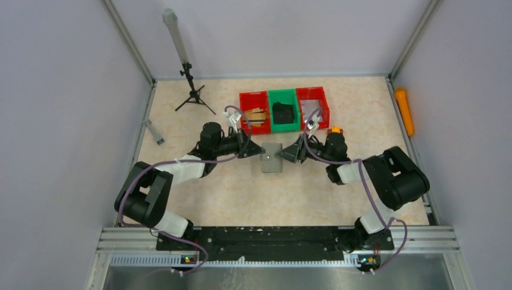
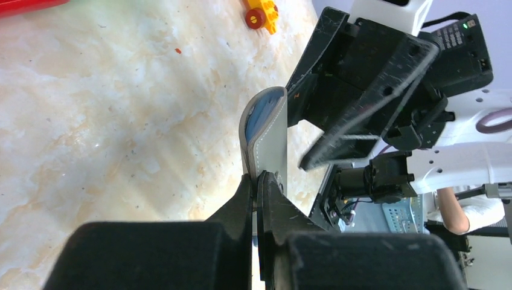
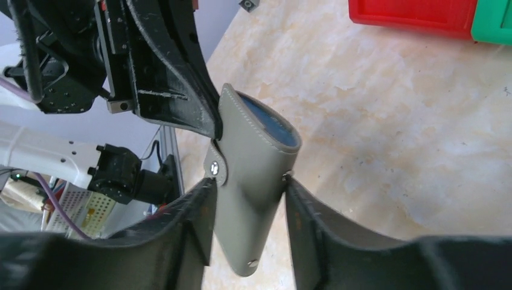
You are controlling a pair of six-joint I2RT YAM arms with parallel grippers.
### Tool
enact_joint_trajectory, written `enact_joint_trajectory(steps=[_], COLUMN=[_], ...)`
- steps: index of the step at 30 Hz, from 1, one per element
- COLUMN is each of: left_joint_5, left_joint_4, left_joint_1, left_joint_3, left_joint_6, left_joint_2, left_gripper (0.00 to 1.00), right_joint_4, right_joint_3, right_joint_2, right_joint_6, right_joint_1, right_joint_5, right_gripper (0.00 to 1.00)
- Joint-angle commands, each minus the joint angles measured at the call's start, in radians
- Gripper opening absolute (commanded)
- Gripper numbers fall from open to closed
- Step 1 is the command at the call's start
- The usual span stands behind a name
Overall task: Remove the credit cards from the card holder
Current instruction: Pick up the card holder from the center of the board, then open the card holder at the center of the board.
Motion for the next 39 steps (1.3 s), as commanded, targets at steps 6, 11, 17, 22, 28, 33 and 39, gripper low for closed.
enact_joint_trajectory(steps=[6, 11, 17, 22, 28, 33, 39], left_joint_5=[-0.009, -0.136, -0.349, -0.542, -0.658, -0.673, -0.658], left_joint_4=[0.067, -0.075, -0.240, -0.358, -0.428, -0.444, -0.514], left_joint_1=[-0.005, -0.007, -0.054, -0.166, -0.274, -0.325, -0.355], left_joint_3=[-0.006, 0.003, 0.009, 0.071, 0.133, 0.171, 0.249], left_joint_6=[0.008, 0.089, 0.207, 0.300, 0.373, 0.389, 0.395], left_joint_2=[-0.058, -0.089, -0.180, -0.169, -0.133, -0.082, 0.008], left_gripper=[0.00, 0.16, 0.44, 0.45, 0.46, 0.54, 0.54], right_joint_4=[0.176, 0.122, -0.141, -0.196, -0.211, -0.186, -0.146], right_joint_3=[-0.014, -0.012, 0.023, 0.029, 0.033, 0.039, 0.040], right_joint_2=[-0.011, -0.031, -0.091, -0.111, -0.112, -0.099, -0.095], right_joint_6=[0.030, 0.000, -0.123, -0.143, -0.141, -0.117, -0.114], right_joint_1=[-0.003, -0.004, -0.006, -0.006, -0.005, 0.000, 0.017], right_joint_5=[-0.069, -0.044, 0.100, 0.138, 0.149, 0.122, 0.088], right_gripper=[0.21, 0.05, 0.03, 0.03, 0.03, 0.03, 0.03])
